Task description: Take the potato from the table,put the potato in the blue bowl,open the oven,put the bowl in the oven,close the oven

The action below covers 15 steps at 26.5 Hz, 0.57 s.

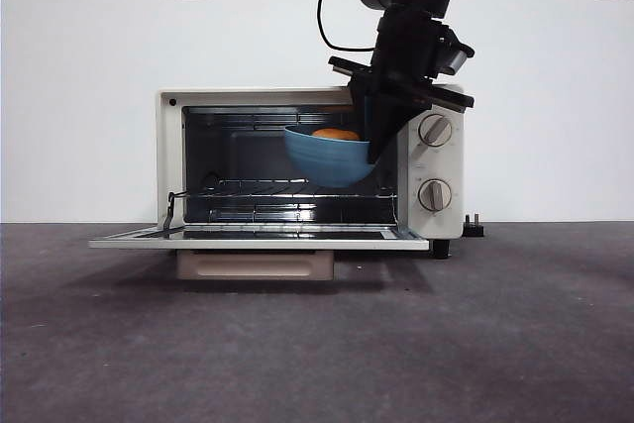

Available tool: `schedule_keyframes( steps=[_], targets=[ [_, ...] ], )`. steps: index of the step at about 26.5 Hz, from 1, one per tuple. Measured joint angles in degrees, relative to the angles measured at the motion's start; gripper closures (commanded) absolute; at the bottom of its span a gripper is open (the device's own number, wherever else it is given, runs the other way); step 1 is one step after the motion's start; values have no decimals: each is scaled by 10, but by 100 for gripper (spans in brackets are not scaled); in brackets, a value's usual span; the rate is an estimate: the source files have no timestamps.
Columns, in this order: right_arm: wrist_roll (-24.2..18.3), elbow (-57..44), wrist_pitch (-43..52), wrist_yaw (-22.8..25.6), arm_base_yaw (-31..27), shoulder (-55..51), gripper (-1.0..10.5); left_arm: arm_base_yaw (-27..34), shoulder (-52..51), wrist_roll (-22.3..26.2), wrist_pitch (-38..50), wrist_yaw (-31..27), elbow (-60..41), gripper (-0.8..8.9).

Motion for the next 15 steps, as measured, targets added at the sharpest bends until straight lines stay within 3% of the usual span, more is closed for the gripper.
schedule_keyframes(
  steps=[8,11,15],
  targets=[
    [2,0,18,2,0,0,934,0,4,4,0,0,0,819],
    [2,0,18,2,0,0,821,0,5,4,0,0,0,819],
    [2,0,19,2,0,0,821,0,5,4,0,0,0,819]
  ],
)
